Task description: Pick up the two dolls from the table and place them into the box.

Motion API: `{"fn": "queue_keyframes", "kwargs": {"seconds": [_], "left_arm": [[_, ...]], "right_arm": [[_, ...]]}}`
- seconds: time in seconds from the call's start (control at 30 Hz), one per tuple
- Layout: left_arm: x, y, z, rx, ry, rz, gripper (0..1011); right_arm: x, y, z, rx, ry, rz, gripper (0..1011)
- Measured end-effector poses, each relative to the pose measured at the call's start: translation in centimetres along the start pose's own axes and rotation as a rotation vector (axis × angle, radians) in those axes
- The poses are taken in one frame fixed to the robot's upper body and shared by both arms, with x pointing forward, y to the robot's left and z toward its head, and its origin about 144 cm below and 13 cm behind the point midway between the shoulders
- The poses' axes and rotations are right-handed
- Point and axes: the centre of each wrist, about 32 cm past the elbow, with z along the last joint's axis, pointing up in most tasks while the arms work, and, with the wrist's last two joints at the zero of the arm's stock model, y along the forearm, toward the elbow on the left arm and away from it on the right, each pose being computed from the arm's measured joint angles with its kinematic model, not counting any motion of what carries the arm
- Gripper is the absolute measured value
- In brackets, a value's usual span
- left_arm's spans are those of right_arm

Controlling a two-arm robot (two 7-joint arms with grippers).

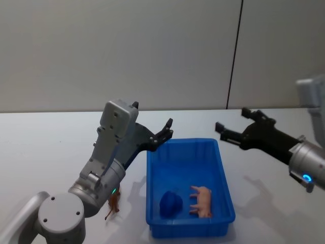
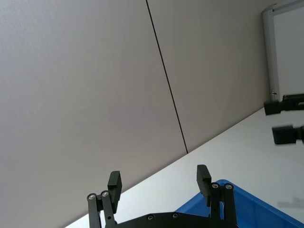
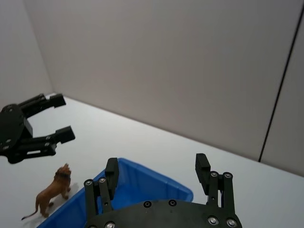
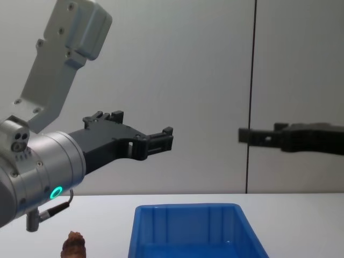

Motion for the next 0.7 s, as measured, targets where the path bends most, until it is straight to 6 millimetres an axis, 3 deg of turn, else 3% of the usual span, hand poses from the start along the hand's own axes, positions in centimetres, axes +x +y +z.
{"fn": "queue_keyframes", "kwargs": {"seconds": [0.7], "left_arm": [[0.0,0.0,0.0,0.000,0.000,0.000,1003]], "right_arm": [[-0.7,-5.0,-1.5,0.191,-0.023,-0.277,1001]]}}
